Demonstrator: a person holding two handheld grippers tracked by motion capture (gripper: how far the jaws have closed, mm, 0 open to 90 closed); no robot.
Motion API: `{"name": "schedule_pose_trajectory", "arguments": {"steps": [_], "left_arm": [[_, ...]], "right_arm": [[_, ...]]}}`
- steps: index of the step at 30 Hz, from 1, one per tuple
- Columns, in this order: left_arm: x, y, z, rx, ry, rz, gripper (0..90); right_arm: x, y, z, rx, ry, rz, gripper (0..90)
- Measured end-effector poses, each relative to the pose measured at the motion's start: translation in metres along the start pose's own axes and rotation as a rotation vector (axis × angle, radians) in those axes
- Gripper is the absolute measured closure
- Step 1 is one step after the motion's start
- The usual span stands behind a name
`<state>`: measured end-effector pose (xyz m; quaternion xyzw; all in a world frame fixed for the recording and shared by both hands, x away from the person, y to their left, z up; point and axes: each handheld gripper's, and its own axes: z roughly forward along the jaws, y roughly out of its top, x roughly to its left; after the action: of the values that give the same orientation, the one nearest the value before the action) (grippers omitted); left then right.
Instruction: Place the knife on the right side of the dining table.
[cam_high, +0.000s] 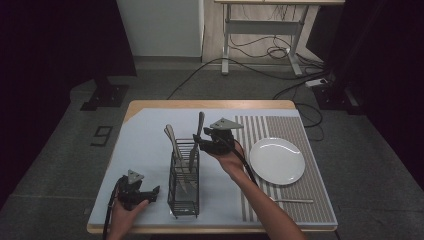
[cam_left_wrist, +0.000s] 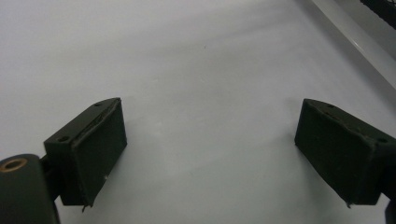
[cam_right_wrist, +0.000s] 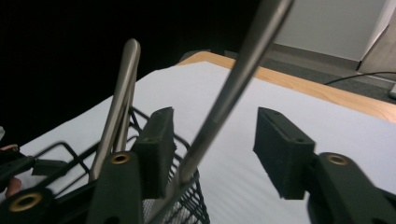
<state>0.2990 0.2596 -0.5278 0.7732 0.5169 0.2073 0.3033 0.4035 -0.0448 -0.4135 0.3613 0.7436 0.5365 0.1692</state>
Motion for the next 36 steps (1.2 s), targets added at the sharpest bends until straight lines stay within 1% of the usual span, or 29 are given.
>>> {"name": "schedule_pose_trajectory", "arguments": {"steps": [4, 5, 6, 7, 9, 10, 12, 13, 14, 15, 16, 17, 18, 19, 20, 21, 22, 23, 27, 30, 31, 33, 35, 36], "left_arm": [[0.0, 0.0, 0.0, 0.0, 0.0, 0.0, 8.5], [0.0, 0.0, 0.0, 0.0, 0.0, 0.0, 8.5], [0.0, 0.0, 0.0, 0.0, 0.0, 0.0, 8.5], [0.0, 0.0, 0.0, 0.0, 0.0, 0.0, 8.5], [0.0, 0.0, 0.0, 0.0, 0.0, 0.0, 8.6], [0.0, 0.0, 0.0, 0.0, 0.0, 0.0, 8.6], [0.0, 0.0, 0.0, 0.0, 0.0, 0.0, 8.5], [0.0, 0.0, 0.0, 0.0, 0.0, 0.0, 8.5], [0.0, 0.0, 0.0, 0.0, 0.0, 0.0, 8.6], [0.0, 0.0, 0.0, 0.0, 0.0, 0.0, 8.6], [0.0, 0.0, 0.0, 0.0, 0.0, 0.0, 8.6], [0.0, 0.0, 0.0, 0.0, 0.0, 0.0, 8.6], [0.0, 0.0, 0.0, 0.0, 0.0, 0.0, 8.6], [0.0, 0.0, 0.0, 0.0, 0.0, 0.0, 8.6], [0.0, 0.0, 0.0, 0.002, 0.0, 0.001, 8.6], [0.0, 0.0, 0.0, 0.002, 0.0, 0.001, 8.6], [0.0, 0.0, 0.0, 0.001, 0.0, 0.001, 8.6], [0.0, 0.0, 0.0, 0.001, 0.0, 0.0, 8.6], [0.0, 0.0, 0.0, 0.001, 0.0, 0.001, 8.6], [0.0, 0.0, 0.0, -0.001, 0.001, 0.001, 8.6], [0.0, 0.0, 0.0, -0.001, 0.001, 0.0, 8.6], [0.0, 0.0, 0.0, 0.0, 0.001, 0.001, 8.6], [0.0, 0.0, 0.0, -0.001, 0.001, 0.0, 8.6], [0.0, 0.0, 0.0, -0.001, 0.001, 0.0, 8.6]], "right_arm": [[0.0, 0.005, 0.006, -0.002, 0.005, 0.0, 60.3], [0.0, 0.005, 0.006, -0.002, 0.005, 0.0, 60.3], [-0.001, 0.005, 0.007, -0.003, 0.008, -0.003, 62.8], [-0.002, 0.005, 0.009, 0.006, 0.011, -0.004, 70.8], [-0.003, 0.005, 0.009, 0.009, 0.009, -0.008, 71.6], [-0.004, 0.005, 0.009, 0.009, 0.015, 0.0, 73.2], [-0.007, 0.005, 0.008, 0.01, 0.038, 0.041, 74.7], [-0.008, 0.005, 0.006, -0.001, 0.066, 0.064, 76.4], [-0.008, 0.005, 0.006, -0.001, 0.066, 0.064, 76.4], [-0.008, 0.005, 0.002, -0.019, 0.094, 0.083, 78.7], [-0.007, 0.006, 0.0, -0.034, 0.108, 0.092, 79.9], [-0.007, 0.006, 0.0, -0.034, 0.108, 0.092, 79.9], [-0.007, 0.007, -0.002, -0.04, 0.122, 0.097, 81.4], [-0.004, 0.009, -0.009, -0.063, 0.152, 0.103, 83.5], [-0.002, 0.01, -0.011, -0.068, 0.145, 0.089, 83.5], [-0.002, 0.01, -0.011, -0.068, 0.145, 0.089, 83.5], [0.0, 0.01, -0.013, -0.072, 0.135, 0.07, 83.6], [0.004, 0.012, -0.02, -0.086, 0.133, 0.044, 83.6], [0.004, 0.015, -0.028, -0.111, 0.141, 0.046, 83.7], [0.002, 0.019, -0.04, -0.15, 0.147, 0.053, 83.6], [0.001, 0.021, -0.047, -0.177, 0.146, 0.063, 83.7], [-0.001, 0.023, -0.055, -0.196, 0.144, 0.069, 83.7], [-0.002, 0.026, -0.066, -0.228, 0.139, 0.077, 83.7], [-0.002, 0.026, -0.066, -0.228, 0.139, 0.077, 83.7]]}}
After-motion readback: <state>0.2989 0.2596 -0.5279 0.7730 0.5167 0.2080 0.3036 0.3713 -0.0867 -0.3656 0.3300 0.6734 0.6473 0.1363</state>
